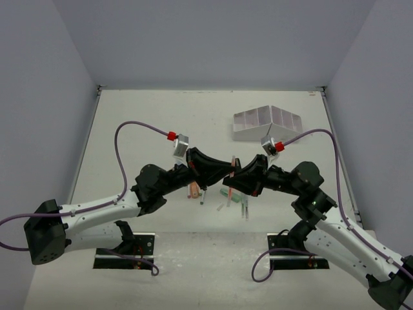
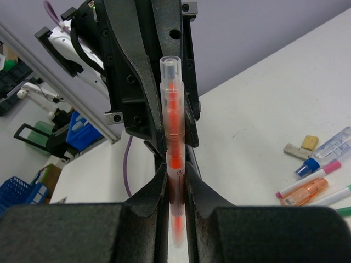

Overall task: Sort the stationery into containers
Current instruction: Close the pen cap on the pen.

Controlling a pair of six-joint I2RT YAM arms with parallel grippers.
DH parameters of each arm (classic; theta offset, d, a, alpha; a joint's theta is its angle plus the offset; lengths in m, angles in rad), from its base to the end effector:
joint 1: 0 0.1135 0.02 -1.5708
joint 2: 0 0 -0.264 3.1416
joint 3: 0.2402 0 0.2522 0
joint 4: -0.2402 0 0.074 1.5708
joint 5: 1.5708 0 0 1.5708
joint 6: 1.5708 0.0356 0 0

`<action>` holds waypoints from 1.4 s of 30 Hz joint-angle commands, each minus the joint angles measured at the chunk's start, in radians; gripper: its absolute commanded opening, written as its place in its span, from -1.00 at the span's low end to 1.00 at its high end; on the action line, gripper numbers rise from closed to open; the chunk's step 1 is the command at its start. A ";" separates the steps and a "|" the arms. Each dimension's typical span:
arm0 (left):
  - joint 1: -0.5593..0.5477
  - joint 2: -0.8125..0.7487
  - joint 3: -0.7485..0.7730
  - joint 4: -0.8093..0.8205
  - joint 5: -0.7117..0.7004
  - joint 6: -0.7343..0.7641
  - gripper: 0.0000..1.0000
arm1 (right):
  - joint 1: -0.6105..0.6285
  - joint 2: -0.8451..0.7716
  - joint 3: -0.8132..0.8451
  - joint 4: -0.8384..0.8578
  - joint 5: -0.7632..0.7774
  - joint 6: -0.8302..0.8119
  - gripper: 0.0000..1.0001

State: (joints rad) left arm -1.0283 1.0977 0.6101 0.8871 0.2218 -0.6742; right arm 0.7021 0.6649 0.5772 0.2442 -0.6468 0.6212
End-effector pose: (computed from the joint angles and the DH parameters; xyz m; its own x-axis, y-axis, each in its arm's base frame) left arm 0.1195 -0.2134 0.3290 -0.4300 -0.4663 -0.7731 0.8598 0.0499 -0.5083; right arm 0.1103 0.1214 0.3307 -0.4677 0.2127 -0.8579 -0.8579 0.1242 0.4985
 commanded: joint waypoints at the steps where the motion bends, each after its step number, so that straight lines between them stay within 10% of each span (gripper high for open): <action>1: -0.003 -0.018 0.034 0.062 0.017 0.001 -1.00 | 0.001 -0.018 -0.013 0.029 0.015 -0.003 -1.00; 14: -0.003 -0.057 0.030 -0.014 -0.029 0.034 -0.97 | 0.000 -0.026 0.003 -0.015 0.039 -0.016 -1.00; 25: -0.001 -0.079 0.194 -0.328 -0.129 0.147 0.25 | 0.000 -0.007 0.012 -0.101 0.015 -0.080 -1.00; 32: 0.009 -0.041 0.335 -0.510 -0.184 0.208 0.21 | 0.000 -0.022 0.044 -0.169 0.015 -0.111 -1.00; 42: 0.027 0.054 0.387 -0.539 0.140 0.204 -0.28 | 0.000 -0.041 0.112 -0.290 0.063 -0.164 -1.00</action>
State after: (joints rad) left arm -1.0058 1.1312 0.9654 0.3605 0.2007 -0.4950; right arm 0.7040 0.6396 0.6318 0.0006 -0.6122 0.4962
